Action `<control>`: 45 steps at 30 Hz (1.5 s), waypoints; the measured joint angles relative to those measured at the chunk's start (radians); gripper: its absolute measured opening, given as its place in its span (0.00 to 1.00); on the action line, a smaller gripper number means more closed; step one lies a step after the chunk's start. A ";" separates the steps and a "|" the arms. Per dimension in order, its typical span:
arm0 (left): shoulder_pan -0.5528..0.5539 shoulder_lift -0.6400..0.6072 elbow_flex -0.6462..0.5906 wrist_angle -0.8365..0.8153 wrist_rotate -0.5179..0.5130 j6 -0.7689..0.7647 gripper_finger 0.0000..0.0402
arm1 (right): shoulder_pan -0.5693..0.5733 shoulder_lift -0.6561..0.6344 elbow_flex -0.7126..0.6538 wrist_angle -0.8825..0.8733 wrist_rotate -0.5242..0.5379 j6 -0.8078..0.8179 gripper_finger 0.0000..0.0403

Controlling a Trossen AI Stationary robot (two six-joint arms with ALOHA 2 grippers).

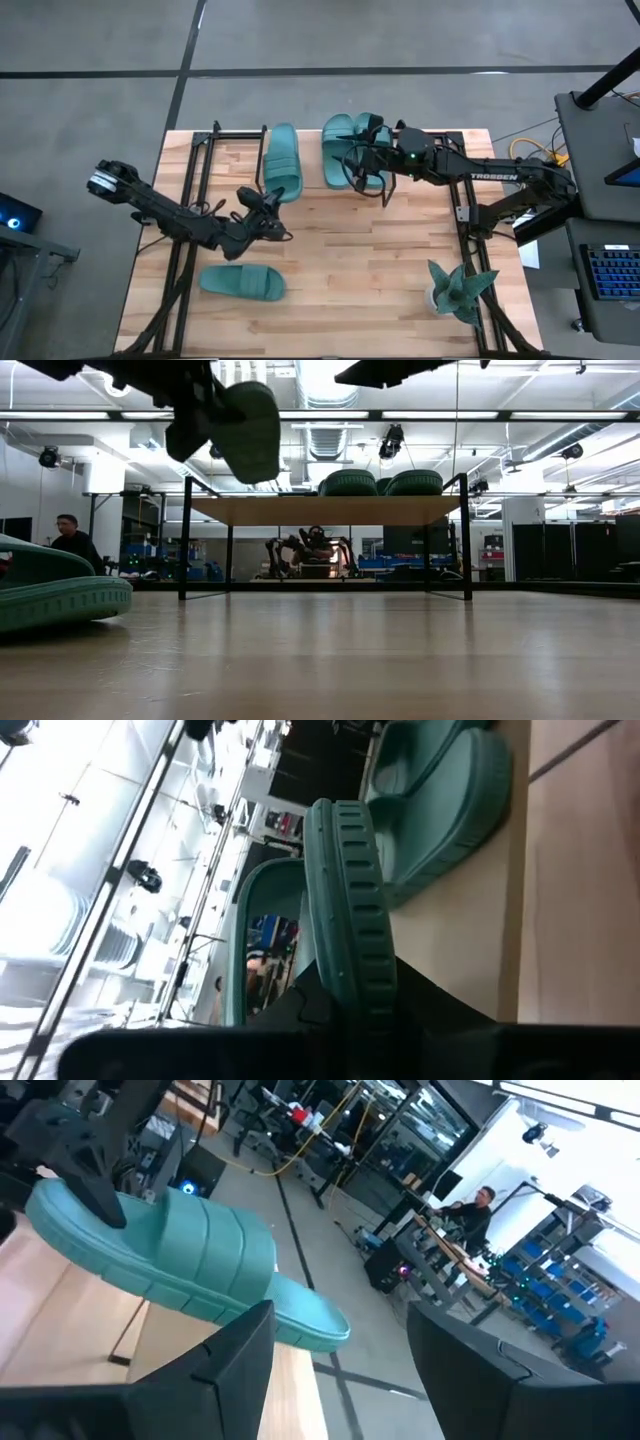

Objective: Pick and place slides into the shelf
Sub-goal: Put the green slides on the shelf

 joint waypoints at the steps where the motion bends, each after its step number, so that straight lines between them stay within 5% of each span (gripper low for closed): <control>1: 0.007 -0.002 -0.007 -0.001 0.017 0.008 0.05 | 0.000 0.000 0.000 -0.003 0.001 0.000 0.54; 6: 0.046 -0.005 -0.030 -0.002 0.139 0.048 0.05 | 0.000 0.000 0.000 -0.004 0.001 0.003 0.54; 35: 0.091 0.002 -0.217 -0.045 0.142 -0.092 0.05 | 0.000 0.009 0.000 -0.038 0.002 0.016 0.54; 45: 0.091 -0.008 -0.216 -0.045 0.134 -0.184 0.32 | 0.000 0.009 0.000 -0.043 0.002 0.023 0.54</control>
